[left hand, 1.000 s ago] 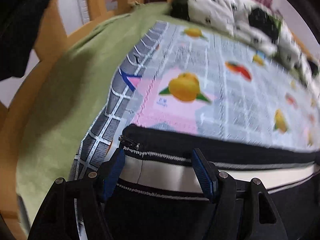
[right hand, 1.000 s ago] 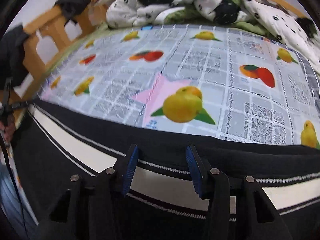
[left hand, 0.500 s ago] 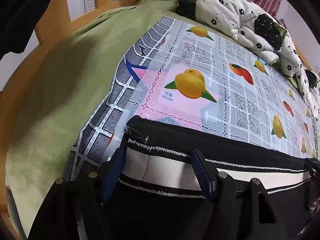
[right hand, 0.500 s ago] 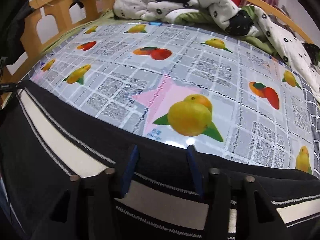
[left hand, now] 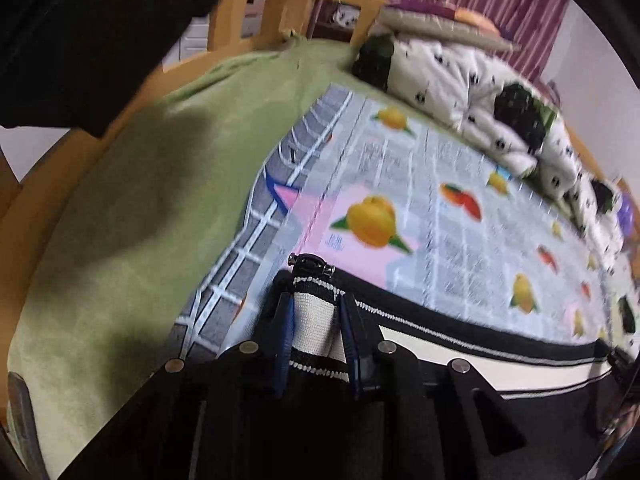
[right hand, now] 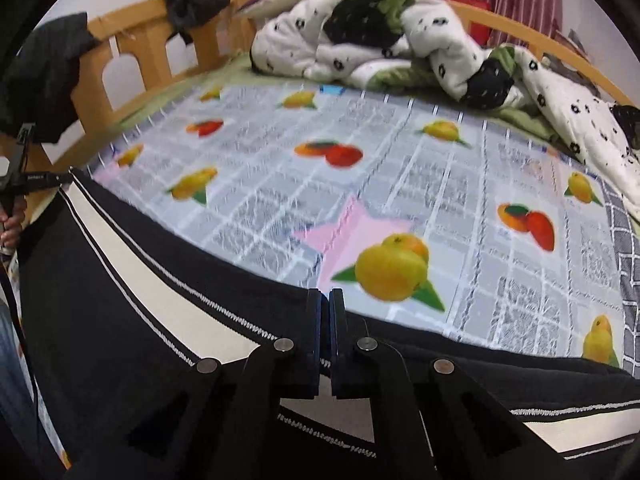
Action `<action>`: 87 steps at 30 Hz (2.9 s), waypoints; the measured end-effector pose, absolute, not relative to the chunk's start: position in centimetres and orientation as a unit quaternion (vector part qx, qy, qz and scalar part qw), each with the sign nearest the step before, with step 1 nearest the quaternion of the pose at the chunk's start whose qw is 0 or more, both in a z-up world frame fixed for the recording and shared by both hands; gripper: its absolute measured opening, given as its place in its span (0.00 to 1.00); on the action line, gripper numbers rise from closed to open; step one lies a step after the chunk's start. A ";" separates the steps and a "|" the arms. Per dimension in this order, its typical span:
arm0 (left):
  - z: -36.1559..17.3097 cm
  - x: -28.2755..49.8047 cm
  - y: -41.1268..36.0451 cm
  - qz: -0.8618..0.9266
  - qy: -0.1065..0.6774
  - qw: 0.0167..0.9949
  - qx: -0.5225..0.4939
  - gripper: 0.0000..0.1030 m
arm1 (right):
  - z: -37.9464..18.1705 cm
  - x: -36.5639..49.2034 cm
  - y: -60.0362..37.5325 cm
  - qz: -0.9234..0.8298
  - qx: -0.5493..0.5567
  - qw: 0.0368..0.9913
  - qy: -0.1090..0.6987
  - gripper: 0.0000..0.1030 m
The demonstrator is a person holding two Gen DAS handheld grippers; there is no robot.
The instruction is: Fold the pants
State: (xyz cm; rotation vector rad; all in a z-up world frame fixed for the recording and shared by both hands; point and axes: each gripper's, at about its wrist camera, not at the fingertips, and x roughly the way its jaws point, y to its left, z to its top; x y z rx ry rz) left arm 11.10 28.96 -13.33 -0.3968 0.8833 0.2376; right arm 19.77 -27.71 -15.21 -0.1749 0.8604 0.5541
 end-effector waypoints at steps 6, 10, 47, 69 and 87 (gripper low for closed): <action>-16.4 13.3 28.8 0.152 0.468 0.851 -0.182 0.21 | -18.2 21.8 -26.8 0.239 -0.075 0.864 0.437 0.03; -16.5 13.8 27.7 0.175 0.476 0.850 -0.144 0.25 | -18.7 21.9 -25.9 0.215 -0.092 0.872 0.431 0.05; -13.2 15.3 19.2 0.170 0.468 0.866 -0.045 0.64 | -16.8 22.5 -39.2 0.260 -0.112 0.872 0.399 0.03; -14.3 15.0 19.1 0.161 0.485 0.857 -0.069 0.64 | -17.1 22.4 -48.5 -0.005 -0.027 0.910 0.413 0.10; -15.3 -0.7 10.3 0.008 0.444 0.885 -0.141 0.64 | -8.0 8.1 -35.8 0.041 0.097 0.913 0.395 0.43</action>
